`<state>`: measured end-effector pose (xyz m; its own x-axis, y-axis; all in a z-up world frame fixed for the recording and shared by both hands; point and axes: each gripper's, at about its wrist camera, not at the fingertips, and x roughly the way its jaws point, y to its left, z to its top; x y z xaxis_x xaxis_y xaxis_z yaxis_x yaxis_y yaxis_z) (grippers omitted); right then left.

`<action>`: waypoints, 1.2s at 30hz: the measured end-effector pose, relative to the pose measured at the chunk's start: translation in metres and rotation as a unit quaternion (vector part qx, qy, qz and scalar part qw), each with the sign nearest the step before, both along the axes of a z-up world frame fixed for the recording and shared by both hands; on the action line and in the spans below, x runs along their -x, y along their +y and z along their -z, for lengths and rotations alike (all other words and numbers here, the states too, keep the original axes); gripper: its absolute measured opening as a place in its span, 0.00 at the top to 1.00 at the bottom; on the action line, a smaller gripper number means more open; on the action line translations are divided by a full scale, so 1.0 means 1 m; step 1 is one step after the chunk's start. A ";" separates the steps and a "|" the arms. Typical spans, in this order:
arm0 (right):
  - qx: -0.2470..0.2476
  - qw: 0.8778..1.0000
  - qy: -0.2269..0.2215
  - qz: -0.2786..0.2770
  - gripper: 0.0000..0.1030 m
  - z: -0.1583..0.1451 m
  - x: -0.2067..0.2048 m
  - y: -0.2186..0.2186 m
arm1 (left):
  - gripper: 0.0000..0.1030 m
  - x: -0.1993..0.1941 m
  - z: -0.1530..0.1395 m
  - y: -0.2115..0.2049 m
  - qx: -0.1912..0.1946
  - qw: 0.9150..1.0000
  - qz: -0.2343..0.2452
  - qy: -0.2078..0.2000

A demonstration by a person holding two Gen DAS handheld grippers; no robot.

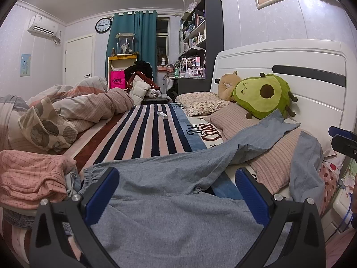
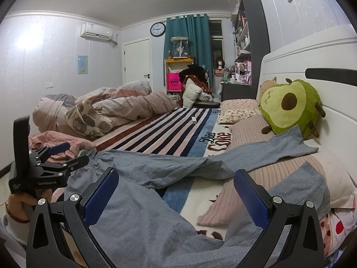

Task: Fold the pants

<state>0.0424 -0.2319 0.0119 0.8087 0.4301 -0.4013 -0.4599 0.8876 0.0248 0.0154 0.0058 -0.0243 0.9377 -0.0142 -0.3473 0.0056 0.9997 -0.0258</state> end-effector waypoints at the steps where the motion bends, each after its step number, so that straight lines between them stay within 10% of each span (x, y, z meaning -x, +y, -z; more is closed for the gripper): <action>1: 0.001 1.000 -0.003 0.002 0.01 -0.001 0.001 0.000 | 0.01 0.000 0.001 0.000 0.000 1.000 0.002 0.001; 11: -0.075 0.993 -0.020 0.085 0.00 -0.008 0.004 -0.057 | 0.01 0.000 0.021 0.019 0.005 0.999 0.017 0.037; 16: -0.028 0.996 0.038 0.082 0.00 0.007 0.001 -0.085 | 0.01 0.007 0.043 0.043 0.005 0.997 -0.027 0.073; 29: -0.002 0.977 0.175 0.120 0.01 0.091 -0.014 -0.124 | 0.01 0.033 0.134 0.101 0.147 0.967 -0.070 0.197; 36: -0.026 0.960 0.228 0.163 0.14 0.120 -0.019 -0.154 | 0.35 0.008 0.146 0.083 0.158 0.961 -0.044 0.221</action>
<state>0.0613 -0.3857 -0.1084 0.6494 0.2120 -0.7303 -0.0884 0.9749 0.2044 0.0073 0.0890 -0.1698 0.7012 -0.1115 -0.7042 -0.1608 0.9375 -0.3085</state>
